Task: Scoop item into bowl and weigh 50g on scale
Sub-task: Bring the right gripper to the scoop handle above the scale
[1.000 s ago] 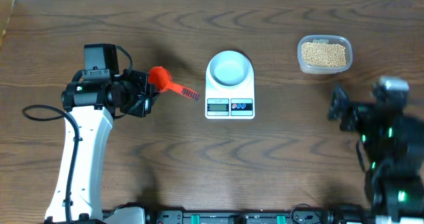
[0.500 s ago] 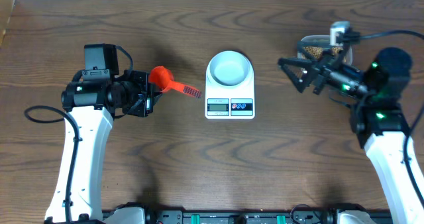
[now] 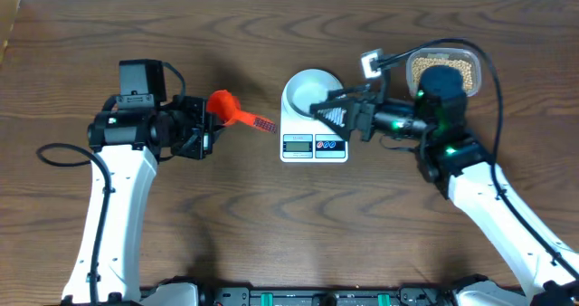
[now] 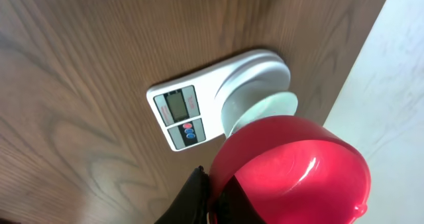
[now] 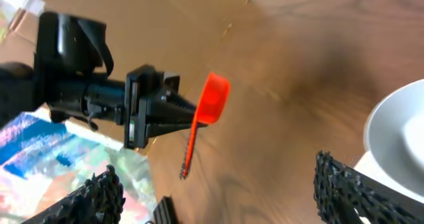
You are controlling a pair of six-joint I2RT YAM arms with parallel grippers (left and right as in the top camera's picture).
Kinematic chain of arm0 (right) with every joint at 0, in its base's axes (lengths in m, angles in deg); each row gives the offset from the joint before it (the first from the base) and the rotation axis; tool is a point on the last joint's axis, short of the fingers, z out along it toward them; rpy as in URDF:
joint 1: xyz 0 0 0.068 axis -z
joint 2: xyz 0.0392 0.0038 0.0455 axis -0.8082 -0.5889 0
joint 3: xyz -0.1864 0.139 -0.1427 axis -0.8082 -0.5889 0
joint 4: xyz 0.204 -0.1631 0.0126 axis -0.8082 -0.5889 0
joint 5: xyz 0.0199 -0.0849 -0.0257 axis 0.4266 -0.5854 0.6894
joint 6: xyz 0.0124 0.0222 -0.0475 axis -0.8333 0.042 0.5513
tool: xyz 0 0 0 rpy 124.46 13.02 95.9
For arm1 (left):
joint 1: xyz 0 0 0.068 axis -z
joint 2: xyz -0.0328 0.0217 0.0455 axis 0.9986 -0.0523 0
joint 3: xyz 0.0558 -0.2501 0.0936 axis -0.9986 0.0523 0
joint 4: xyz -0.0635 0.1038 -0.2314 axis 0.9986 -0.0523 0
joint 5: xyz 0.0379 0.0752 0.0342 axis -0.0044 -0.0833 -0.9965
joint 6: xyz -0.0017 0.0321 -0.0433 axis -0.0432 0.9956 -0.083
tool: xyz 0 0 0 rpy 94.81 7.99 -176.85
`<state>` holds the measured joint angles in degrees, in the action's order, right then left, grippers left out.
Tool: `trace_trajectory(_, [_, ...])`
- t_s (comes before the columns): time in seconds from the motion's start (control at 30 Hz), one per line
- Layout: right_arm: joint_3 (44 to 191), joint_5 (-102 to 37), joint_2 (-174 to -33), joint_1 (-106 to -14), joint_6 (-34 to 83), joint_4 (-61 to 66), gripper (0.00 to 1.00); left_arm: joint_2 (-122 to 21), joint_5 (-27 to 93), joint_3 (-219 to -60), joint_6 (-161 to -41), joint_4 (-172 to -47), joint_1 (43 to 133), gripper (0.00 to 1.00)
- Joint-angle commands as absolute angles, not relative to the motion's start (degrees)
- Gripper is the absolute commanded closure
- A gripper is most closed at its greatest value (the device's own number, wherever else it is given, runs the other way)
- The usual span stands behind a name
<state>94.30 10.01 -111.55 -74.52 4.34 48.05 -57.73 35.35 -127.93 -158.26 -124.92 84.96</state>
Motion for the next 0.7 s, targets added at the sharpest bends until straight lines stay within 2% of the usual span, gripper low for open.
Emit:
trace_trajectory(0.0, [95.1, 6.6, -111.7, -78.0, 2.1, 48.2, 0.11, -57.5, 35.9, -129.5, -159.7, -123.1, 87.9, 0.93])
trace_trajectory(0.27, [95.2, 0.5, -111.8, -82.4, -1.7, 48.2, 0.13, -57.5, 30.3, -129.5, -167.9, -122.4, 93.5, 0.93])
trace_trajectory(0.47, [95.2, -1.3, -111.8, -83.9, -2.9, 48.1, 0.19, -57.5, 26.6, -129.5, -168.5, -117.3, 97.8, 0.92])
trace_trajectory(0.67, [95.1, -1.4, -111.8, -84.0, -4.1, 48.1, 0.2, -57.5, 24.8, -129.5, -169.3, -113.3, 101.2, 0.93])
